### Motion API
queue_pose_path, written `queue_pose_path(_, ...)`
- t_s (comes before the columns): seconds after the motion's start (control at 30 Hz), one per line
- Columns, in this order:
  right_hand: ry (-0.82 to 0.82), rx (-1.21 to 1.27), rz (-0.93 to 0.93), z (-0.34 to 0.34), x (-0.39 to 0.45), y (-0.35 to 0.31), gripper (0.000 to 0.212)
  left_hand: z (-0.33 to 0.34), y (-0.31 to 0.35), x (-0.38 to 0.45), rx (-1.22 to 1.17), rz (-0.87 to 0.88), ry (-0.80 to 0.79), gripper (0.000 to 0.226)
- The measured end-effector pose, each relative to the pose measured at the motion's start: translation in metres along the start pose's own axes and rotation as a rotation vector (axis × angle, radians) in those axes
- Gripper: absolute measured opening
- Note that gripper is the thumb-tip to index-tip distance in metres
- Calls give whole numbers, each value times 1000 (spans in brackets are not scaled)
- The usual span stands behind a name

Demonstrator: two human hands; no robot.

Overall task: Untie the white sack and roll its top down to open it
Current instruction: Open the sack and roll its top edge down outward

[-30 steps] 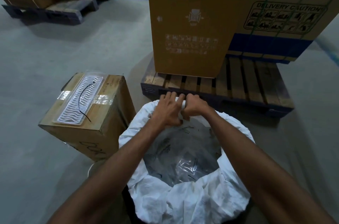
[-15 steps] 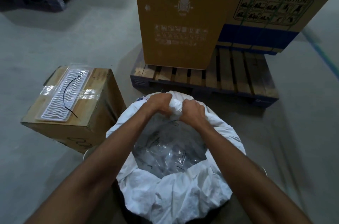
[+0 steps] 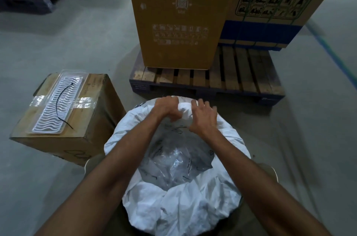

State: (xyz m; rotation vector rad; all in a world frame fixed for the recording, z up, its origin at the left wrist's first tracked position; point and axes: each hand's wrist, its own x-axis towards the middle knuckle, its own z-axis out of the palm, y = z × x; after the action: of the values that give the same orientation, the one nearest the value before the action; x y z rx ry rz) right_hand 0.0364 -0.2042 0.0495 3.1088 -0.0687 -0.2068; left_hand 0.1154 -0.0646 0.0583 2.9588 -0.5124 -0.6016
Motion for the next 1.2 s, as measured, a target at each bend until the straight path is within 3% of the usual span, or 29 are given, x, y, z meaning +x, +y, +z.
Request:
queue_pose_path(0.07, 15, 42, 51, 0, -2, 5, 75, -13, 1, 7, -56, -25, -159, 55)
queue_pose_path(0.1, 7, 118, 77, 0, 3, 9, 62, -15, 2, 10, -53, -19, -156, 56)
queue_pose_path(0.23, -233, 496, 178, -20, 24, 22, 24, 11, 12, 7, 89, 178, 229, 84)
queue_pose_path(0.3, -450, 659, 185, -36, 36, 28, 30, 31, 12, 4, 160, 345, 373, 86)
queue_pose_path(0.4, -677, 659, 156, -44, 44, 32, 43, 47, 14, 11, 194, 331, 398, 74)
queue_pose_path(0.43, -654, 681, 155, -38, 43, 32, 45, 47, 17, 16, 177, 294, 361, 65)
queue_pose_path(0.5, -462, 679, 154, -22, 34, 31, 56, 34, 27, 23, 175, 214, 262, 46)
queue_pose_path(0.57, -243, 470, 132, -6, 18, 27, 81, 20, 32, 32, 191, 146, 120, 38)
queue_pose_path(0.63, -80, 215, 168, 3, 1, 22, 95, 11, 32, 42, 188, 107, -68, 44)
queue_pose_path(0.7, -3, 177, 236, 4, -10, 22, 81, 3, 32, 49, 121, 96, -193, 55)
queue_pose_path(0.77, -36, 316, 274, 2, -10, 28, 60, 2, 34, 52, 58, 121, -143, 59)
queue_pose_path(0.83, -192, 518, 338, -8, 1, 40, 48, 8, 37, 46, 44, 241, 79, 64)
queue_pose_path(0.9, -414, 697, 325, -24, 15, 54, 43, 26, 37, 35, 70, 483, 331, 71)
queue_pose_path(0.97, -607, 827, 286, -34, 23, 66, 40, 42, 37, 25, 149, 610, 403, 76)
queue_pose_path(1.03, -686, 874, 258, -35, 24, 72, 38, 49, 40, 28, 200, 544, 375, 72)
queue_pose_path(1.1, -613, 805, 224, -29, 19, 70, 44, 44, 49, 37, 218, 391, 279, 53)
queue_pose_path(1.2, -282, 477, 219, -15, -1, 58, 72, 28, 65, 45, 226, 247, 68, 40)
